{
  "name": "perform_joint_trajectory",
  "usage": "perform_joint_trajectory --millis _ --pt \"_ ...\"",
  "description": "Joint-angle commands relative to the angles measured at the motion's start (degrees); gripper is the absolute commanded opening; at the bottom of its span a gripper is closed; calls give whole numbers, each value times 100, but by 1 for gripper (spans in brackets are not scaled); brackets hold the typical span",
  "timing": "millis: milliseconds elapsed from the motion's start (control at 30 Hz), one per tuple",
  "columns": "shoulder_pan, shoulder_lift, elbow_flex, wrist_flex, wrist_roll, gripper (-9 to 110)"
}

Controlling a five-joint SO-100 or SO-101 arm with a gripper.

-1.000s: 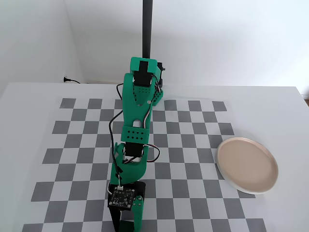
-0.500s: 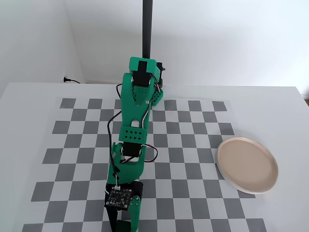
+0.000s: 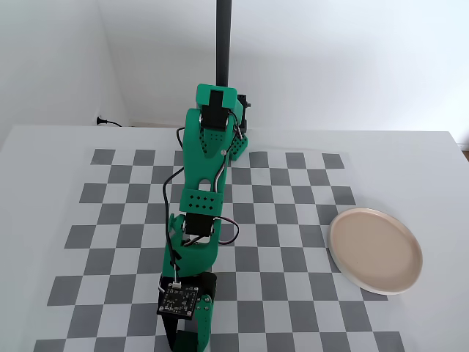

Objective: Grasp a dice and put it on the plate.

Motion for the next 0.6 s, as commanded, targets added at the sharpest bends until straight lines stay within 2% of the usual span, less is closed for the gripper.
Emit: perform_joint_trajectory --millis 0,567 --pt "-149 932 -396 105 35 -4" --pt "-642 1802 -396 606 53 -4"
